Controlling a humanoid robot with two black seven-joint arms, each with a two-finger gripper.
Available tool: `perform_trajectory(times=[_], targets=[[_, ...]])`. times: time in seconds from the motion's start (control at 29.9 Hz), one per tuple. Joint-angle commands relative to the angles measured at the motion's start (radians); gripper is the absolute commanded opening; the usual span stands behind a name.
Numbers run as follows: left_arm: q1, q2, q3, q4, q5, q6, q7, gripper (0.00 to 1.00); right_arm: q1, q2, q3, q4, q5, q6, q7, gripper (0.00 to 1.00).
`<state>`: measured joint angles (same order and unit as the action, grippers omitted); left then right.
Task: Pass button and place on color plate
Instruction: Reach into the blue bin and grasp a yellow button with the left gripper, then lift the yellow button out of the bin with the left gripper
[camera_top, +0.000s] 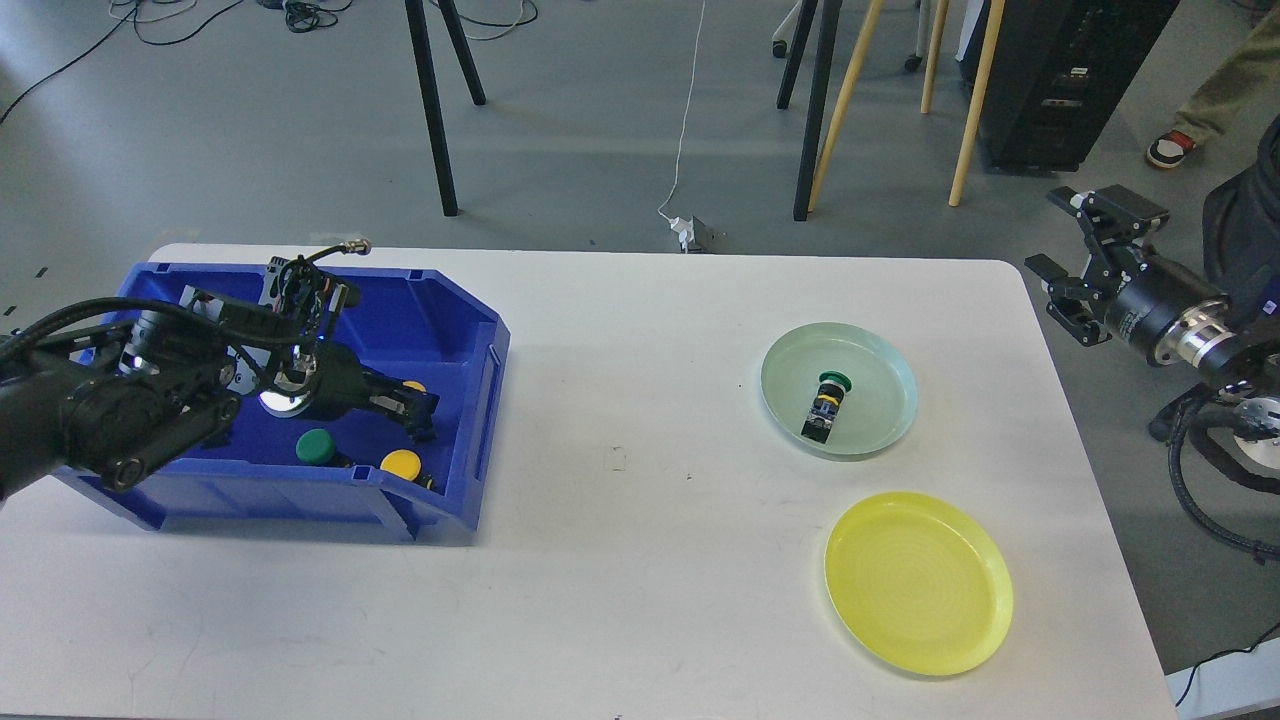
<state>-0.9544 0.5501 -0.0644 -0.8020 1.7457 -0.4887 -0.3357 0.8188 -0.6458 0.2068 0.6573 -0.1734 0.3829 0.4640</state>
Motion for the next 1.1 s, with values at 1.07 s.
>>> perform_trajectory(times=[1.07], targets=[[-0.303,0.288,-0.382,-0.385,-0.527,0.000,0.007,0.24,0.072,0.054,0.127,0.154,-0.014,-0.024,-0.024,0.80]])
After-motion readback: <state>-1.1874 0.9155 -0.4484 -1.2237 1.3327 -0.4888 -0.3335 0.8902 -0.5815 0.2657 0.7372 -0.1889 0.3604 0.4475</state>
